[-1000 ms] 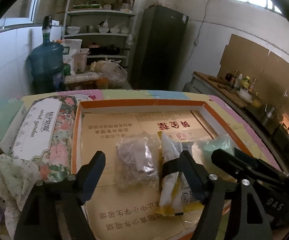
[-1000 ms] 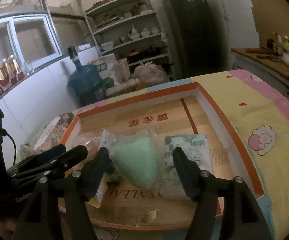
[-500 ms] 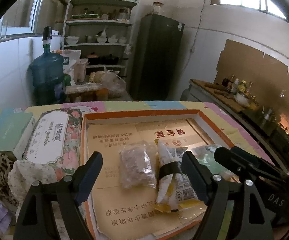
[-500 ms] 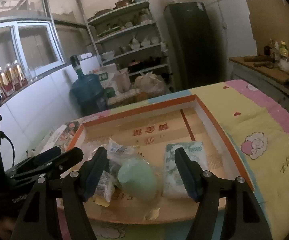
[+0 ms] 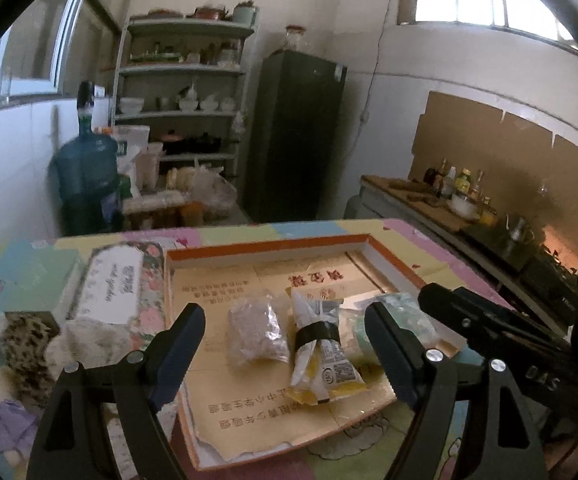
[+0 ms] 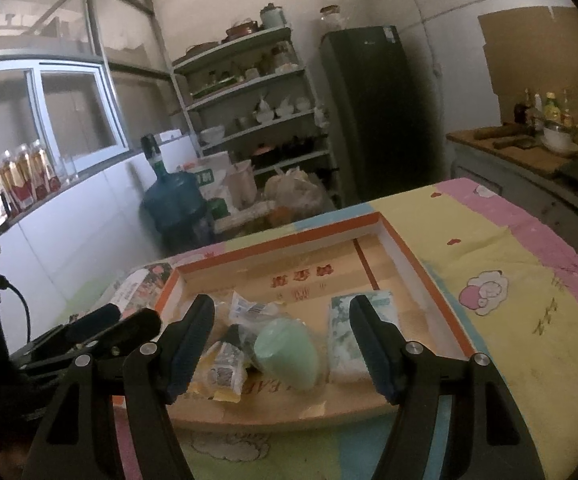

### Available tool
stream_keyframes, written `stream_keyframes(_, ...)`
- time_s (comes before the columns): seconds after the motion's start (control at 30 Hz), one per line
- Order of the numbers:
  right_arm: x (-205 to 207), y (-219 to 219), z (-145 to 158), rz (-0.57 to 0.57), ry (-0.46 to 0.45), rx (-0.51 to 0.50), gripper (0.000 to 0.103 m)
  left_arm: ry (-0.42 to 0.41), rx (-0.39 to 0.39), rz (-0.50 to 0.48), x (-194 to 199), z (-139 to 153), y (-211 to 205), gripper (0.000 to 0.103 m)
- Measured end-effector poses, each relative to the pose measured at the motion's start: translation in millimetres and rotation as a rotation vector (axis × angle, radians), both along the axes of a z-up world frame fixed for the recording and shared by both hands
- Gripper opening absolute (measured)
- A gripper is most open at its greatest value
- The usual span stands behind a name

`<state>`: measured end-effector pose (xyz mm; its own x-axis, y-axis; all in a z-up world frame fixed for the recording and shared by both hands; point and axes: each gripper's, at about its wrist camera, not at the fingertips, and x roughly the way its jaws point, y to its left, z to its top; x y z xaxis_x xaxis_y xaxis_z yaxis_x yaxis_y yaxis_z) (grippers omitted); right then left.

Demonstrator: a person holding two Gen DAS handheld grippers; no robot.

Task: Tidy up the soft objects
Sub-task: 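Lift both tools away from the items in the box, then move both tools back over the stuffed toys and cloths on the mattress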

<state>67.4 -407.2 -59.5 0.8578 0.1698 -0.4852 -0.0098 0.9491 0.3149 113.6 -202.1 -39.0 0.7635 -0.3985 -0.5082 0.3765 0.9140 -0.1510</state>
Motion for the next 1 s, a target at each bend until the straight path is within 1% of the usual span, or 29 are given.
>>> stream_keyframes(0.07, -1.8, 1.7, 1.8, 0.002, -0.005, 0.002, 0.072, -0.033, 0.009, 0.001, -7.9, 5.8, 1.9, 0.082)
stream_keyframes(0.17, -6.8, 5.4, 5.6, 0.005, -0.017, 0.007, 0.072, -0.06, 0.019, 0.001, -16.2, 13.2, 5.6, 0.082)
stream_keyframes(0.3, -13.9, 12.6, 10.5, 0.008, -0.032, 0.003, 0.072, -0.068, 0.011, 0.019, -24.4, 20.2, 15.0, 0.082)
stream_keyframes(0.57, -26.5, 35.5, 20.2, 0.034, -0.057, -0.007, 0.072, -0.098, 0.045, 0.096, -43.9, 28.7, 35.8, 0.082)
stream_keyframes(0.73, -31.3, 50.5, 23.4, 0.052, -0.067, -0.02, 0.072, -0.104, 0.05, 0.132, -52.5, 31.6, 51.4, 0.082)
stream_keyframes(1.0, -35.0, 68.5, 26.4, 0.072, -0.07, -0.032, 0.072, -0.109, 0.058, 0.155, -65.5, 32.6, 70.1, 0.082)
